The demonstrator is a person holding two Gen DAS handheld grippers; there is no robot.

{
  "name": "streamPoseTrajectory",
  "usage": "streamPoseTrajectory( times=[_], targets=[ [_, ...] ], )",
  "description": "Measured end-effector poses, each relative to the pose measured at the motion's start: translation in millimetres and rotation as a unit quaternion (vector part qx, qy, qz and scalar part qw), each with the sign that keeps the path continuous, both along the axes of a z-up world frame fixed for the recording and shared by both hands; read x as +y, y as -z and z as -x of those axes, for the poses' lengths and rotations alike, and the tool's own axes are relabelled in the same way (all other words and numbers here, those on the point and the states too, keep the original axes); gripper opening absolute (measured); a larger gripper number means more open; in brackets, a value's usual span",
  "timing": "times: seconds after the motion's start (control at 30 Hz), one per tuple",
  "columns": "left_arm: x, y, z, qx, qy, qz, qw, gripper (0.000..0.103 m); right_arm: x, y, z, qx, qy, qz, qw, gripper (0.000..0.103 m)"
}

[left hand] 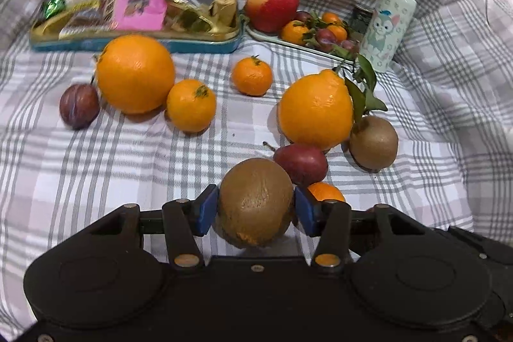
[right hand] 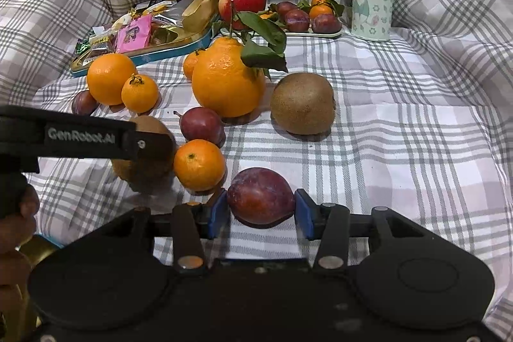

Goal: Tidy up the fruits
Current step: 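Close the left tool on the kiwi while the right tool grasps the plum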

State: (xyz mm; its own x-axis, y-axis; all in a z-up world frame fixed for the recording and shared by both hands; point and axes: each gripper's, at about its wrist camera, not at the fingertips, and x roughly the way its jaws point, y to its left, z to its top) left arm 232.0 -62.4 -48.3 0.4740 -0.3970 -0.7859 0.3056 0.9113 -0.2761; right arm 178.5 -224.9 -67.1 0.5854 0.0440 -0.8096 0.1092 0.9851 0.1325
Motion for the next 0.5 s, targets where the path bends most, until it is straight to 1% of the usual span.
streamPoseTrajectory(
  times=[0.23,0.5],
  targets=[
    [16,-5,13,-0.005,-0.018,-0.007,0.9998,0.057,-2,-7,11,0.0,0.013,-0.002,1.0,0.048],
    [42,-19,36,-0.021,-0.042,-0.026,0.9985,0.057,6,-17,31,-0.004,0.005,0.0,1.0,0.048]
  ],
)
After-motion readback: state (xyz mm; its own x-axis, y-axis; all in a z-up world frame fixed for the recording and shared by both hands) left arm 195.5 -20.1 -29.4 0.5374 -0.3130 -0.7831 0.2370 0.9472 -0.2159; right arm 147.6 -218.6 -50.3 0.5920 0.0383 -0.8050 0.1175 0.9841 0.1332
